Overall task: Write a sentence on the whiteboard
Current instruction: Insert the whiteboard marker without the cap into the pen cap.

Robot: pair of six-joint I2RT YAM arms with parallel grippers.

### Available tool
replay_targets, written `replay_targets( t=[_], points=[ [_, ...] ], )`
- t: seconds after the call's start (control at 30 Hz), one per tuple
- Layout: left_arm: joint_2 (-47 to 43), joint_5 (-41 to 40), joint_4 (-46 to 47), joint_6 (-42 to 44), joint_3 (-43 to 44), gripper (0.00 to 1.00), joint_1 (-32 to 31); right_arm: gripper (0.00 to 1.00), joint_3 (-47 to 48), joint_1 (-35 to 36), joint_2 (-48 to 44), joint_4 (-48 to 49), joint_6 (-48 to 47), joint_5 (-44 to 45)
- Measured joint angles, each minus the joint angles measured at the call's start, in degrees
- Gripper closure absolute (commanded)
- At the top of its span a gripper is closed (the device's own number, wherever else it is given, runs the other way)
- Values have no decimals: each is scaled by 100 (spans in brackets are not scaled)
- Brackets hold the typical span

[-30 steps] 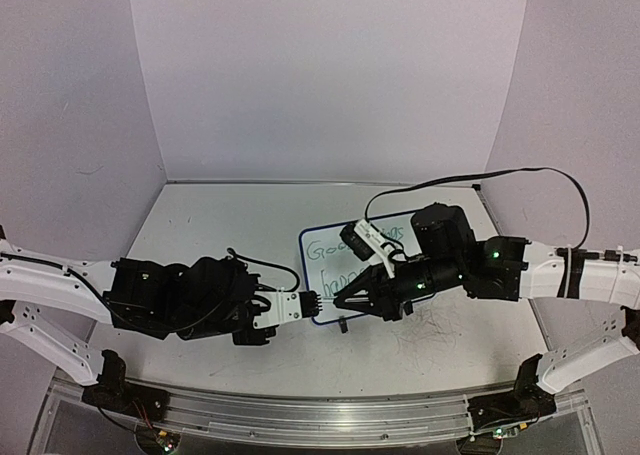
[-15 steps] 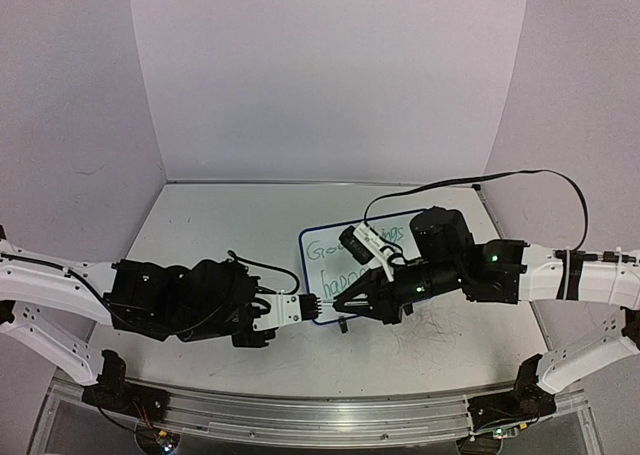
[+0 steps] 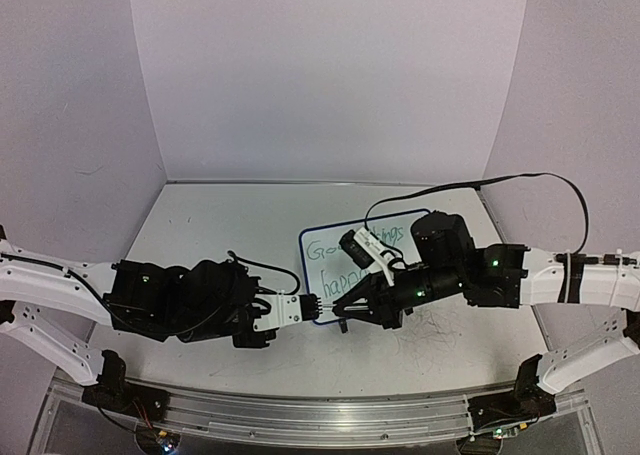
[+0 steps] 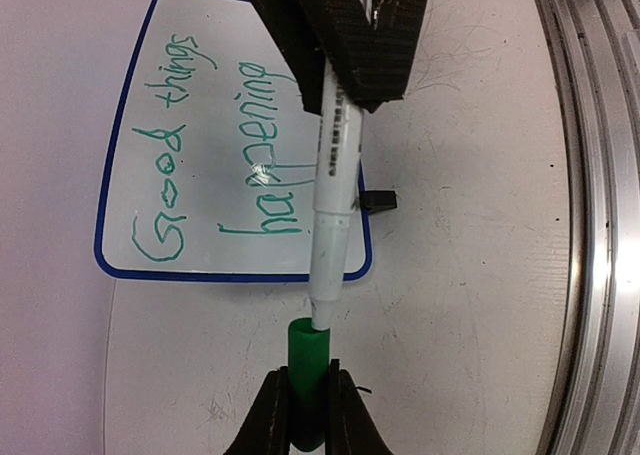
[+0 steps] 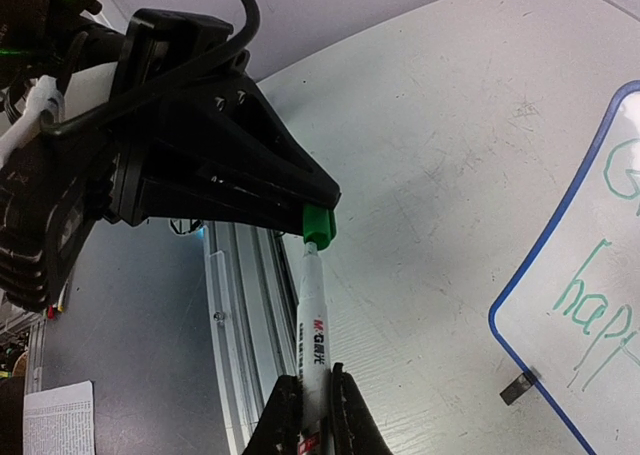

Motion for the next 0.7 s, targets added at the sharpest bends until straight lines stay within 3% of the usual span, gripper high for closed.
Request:
replay_targets(
  t=[0.7],
  points=[
    [24,-25,-26,38,0,100,-28,100,337,4,420,-34,215,138]
  ],
)
